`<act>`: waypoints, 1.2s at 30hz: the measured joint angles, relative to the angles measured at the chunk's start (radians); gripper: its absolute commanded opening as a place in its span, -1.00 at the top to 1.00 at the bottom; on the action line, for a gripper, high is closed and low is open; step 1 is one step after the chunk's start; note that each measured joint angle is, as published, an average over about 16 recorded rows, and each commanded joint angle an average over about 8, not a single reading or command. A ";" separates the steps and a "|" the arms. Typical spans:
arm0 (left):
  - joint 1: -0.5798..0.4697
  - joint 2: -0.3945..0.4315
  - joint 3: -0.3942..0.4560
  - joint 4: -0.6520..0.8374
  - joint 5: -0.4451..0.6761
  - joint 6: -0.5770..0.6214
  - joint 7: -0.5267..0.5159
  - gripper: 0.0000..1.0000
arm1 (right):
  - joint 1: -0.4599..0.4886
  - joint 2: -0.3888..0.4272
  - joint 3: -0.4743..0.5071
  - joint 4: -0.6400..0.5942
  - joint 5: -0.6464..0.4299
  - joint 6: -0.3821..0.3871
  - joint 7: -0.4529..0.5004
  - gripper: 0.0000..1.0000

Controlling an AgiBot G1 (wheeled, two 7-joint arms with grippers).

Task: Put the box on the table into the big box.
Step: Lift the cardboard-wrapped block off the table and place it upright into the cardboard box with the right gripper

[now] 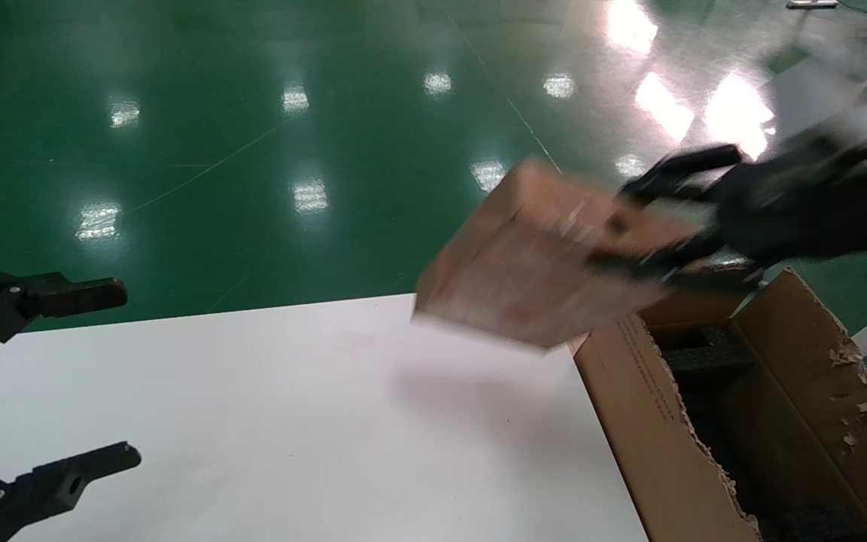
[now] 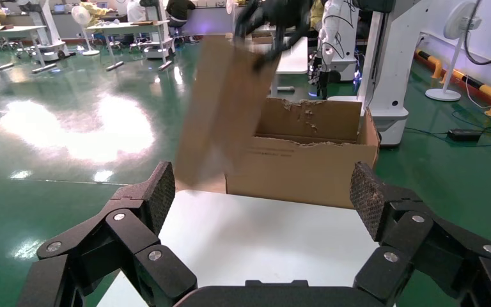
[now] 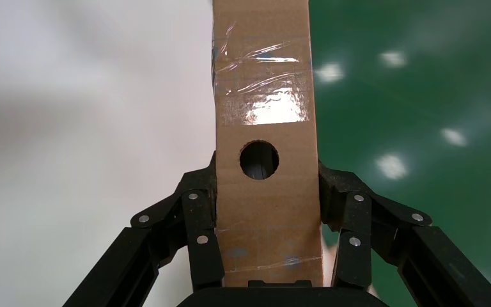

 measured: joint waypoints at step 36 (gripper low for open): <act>0.000 0.000 0.000 0.000 0.000 0.000 0.000 -1.00 | 0.343 0.696 -0.317 0.162 -0.219 0.330 0.256 1.00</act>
